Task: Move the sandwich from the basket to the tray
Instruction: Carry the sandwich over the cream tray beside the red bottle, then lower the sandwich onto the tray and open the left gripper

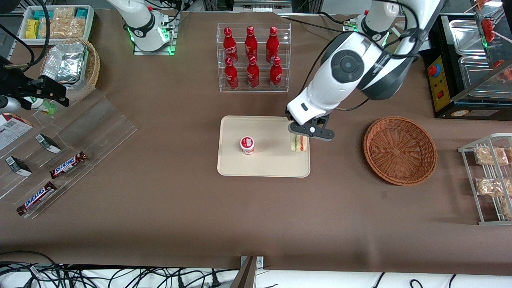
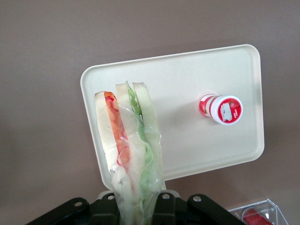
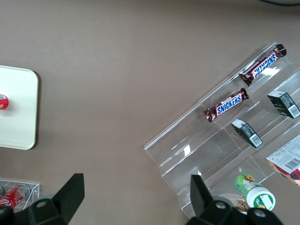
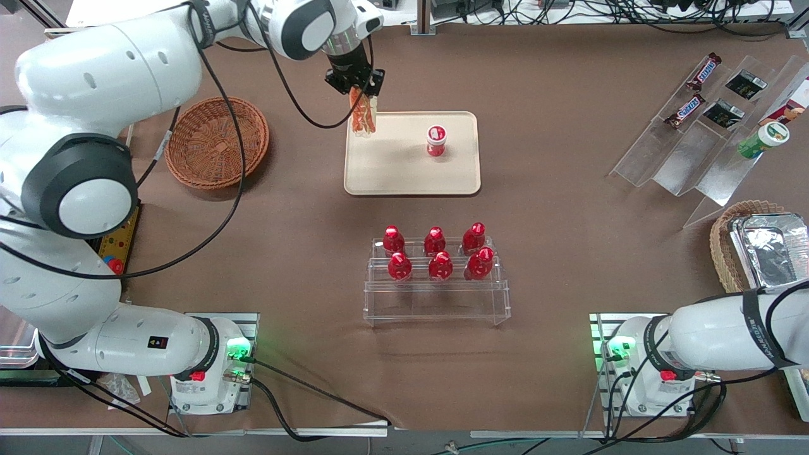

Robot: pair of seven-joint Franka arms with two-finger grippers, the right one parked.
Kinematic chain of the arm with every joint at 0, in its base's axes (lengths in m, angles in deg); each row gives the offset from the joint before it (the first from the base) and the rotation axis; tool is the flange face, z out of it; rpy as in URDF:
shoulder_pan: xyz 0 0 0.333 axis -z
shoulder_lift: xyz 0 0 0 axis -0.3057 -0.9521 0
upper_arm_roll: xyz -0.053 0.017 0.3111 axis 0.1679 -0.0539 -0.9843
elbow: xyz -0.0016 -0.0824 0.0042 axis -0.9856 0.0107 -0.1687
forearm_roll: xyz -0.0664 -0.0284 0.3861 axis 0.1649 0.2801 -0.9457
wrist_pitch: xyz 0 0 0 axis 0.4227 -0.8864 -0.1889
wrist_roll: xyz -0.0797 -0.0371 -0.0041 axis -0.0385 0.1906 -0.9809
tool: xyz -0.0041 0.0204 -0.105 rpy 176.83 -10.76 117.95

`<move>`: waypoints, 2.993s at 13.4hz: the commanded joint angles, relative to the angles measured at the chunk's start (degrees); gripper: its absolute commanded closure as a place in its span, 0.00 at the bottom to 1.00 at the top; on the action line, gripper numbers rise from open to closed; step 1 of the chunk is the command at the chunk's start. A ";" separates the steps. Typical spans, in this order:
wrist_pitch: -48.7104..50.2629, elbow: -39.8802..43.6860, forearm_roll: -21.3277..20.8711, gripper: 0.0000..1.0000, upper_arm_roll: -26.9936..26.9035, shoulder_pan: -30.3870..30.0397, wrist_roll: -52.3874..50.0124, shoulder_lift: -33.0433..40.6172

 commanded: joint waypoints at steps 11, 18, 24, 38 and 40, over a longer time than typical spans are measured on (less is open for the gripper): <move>-14.13 -3.26 -18.35 1.00 -0.12 3.81 -13.28 -13.54; -14.31 -3.61 -21.69 1.00 -0.12 3.82 -14.34 -15.48; -15.45 -3.87 -21.97 0.88 -0.21 4.25 -15.13 -16.19; -1.94 6.40 -17.58 0.00 -0.73 2.86 -21.37 -8.91; 1.84 7.90 -15.47 0.00 -0.82 1.80 -21.72 -5.92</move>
